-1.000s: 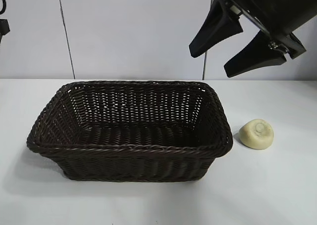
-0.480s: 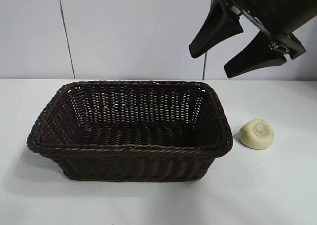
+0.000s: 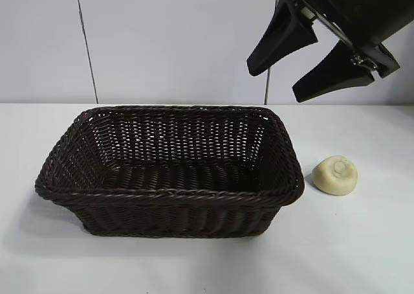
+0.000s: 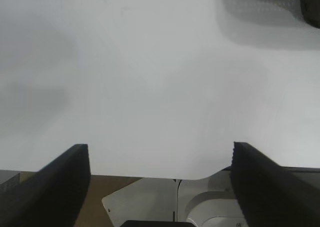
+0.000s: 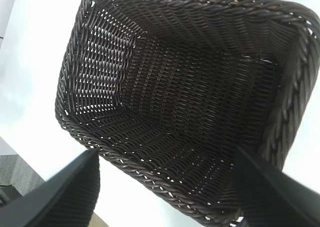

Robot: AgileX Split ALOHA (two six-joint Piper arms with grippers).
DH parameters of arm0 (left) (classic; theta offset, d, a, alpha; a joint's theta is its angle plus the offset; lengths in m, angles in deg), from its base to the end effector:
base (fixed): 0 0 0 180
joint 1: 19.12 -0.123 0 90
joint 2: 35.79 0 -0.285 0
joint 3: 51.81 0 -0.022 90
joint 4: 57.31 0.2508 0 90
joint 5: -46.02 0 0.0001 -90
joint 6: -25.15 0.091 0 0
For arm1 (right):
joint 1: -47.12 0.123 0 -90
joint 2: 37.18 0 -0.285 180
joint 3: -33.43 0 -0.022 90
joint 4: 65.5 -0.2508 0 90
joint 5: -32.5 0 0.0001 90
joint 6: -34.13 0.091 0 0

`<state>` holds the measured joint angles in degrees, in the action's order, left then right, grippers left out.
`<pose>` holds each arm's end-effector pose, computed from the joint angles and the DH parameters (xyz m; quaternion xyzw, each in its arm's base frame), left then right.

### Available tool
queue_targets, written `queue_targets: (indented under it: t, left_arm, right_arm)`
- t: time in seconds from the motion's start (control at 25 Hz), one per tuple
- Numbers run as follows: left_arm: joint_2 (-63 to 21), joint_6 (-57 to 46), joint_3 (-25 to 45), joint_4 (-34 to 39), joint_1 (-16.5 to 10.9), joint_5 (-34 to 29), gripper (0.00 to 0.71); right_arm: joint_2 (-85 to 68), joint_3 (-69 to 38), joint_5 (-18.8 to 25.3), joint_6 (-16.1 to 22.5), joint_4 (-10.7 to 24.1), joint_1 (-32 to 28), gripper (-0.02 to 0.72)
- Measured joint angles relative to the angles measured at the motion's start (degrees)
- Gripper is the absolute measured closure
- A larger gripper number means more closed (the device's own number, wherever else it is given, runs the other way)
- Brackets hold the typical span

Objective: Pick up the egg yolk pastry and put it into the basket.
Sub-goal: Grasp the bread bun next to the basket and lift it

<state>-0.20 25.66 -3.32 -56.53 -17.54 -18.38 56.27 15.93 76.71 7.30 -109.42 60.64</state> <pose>0.0629 -0.0006 0.2590 0.0187 0.9622 0.0042 0.2717 0.2850 0.1139 0.2723 -0.1193 0.9211 0.2871 0.2343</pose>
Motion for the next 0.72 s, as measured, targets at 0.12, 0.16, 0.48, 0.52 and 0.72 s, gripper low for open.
queue_targets:
  t: [0.12, 0.16, 0.48, 0.52, 0.72]
  left_arm:
    - [-4.8, 0.0, 1.0, 0.0, 0.0, 0.2, 0.145]
    - [-6.1, 0.0, 1.0, 0.0, 0.0, 0.3, 0.145]
    - [-13.5, 0.0, 1.1, 0.0, 0.0, 0.4, 0.145]
    - [-15.1, 0.0, 1.1, 0.0, 0.0, 0.4, 0.145]
    - [-26.4, 0.0, 1.1, 0.0, 0.0, 0.3, 0.145]
  right_arm:
    - [0.0, 0.0, 0.0, 0.0, 0.0, 0.0, 0.167]
    - [0.0, 0.0, 0.0, 0.0, 0.0, 0.0, 0.167]
    - [0.0, 0.0, 0.5, 0.0, 0.1, 0.0, 0.167]
    - [0.0, 0.0, 0.6, 0.0, 0.1, 0.0, 0.167]
    - [0.0, 0.0, 0.8, 0.6, 0.2, 0.0, 0.167]
